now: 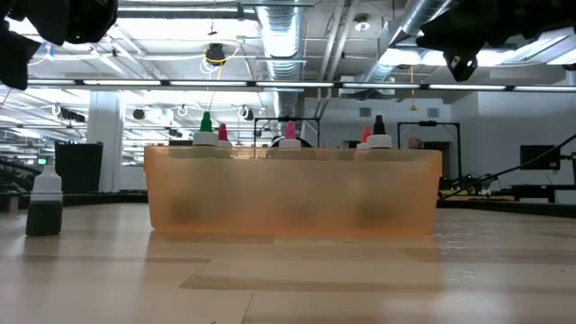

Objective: Pick & Place food coloring
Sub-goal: Put the small green food coloring bottle into the orange container

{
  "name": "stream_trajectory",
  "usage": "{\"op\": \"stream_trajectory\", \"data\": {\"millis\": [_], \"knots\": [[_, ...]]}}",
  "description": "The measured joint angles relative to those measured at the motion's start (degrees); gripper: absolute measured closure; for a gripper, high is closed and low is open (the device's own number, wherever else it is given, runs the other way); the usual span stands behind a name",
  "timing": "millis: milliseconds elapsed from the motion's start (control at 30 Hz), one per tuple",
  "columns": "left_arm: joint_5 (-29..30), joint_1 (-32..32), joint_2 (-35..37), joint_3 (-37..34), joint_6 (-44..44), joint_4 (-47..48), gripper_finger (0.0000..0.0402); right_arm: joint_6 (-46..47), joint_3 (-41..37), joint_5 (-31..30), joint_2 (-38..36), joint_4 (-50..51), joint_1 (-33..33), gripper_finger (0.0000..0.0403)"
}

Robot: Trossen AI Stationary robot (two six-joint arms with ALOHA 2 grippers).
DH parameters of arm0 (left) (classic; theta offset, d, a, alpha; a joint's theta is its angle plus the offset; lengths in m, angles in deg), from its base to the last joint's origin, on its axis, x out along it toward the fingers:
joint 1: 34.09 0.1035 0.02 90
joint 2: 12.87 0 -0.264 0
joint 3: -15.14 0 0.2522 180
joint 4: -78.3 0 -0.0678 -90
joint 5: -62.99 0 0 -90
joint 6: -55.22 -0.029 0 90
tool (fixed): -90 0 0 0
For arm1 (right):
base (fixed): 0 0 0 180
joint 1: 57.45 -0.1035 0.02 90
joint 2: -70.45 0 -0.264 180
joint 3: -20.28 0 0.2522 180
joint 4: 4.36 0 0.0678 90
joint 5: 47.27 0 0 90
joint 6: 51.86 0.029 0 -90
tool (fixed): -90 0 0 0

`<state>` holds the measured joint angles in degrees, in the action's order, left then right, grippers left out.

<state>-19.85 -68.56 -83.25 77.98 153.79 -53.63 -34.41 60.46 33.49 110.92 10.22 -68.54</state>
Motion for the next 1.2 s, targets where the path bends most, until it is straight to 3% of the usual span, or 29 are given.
{"op": "stream_trajectory", "data": {"millis": [300,600,1200], "knots": [[0.7,-0.2,0.0,0.0,5.7,7.5,0.0165,0.1,0.0,-0.1,0.0,0.0,0.0,0.0338],[1.7,0.5,0.0,0.0,2.1,7.1,0.0165,0.1,0.0,-1.3,0.0,0.0,0.0,0.0338],[3.0,0.4,0.0,0.0,2.9,4.8,0.0165,0.5,0.0,-1.4,0.0,0.0,0.0,0.0338]]}}
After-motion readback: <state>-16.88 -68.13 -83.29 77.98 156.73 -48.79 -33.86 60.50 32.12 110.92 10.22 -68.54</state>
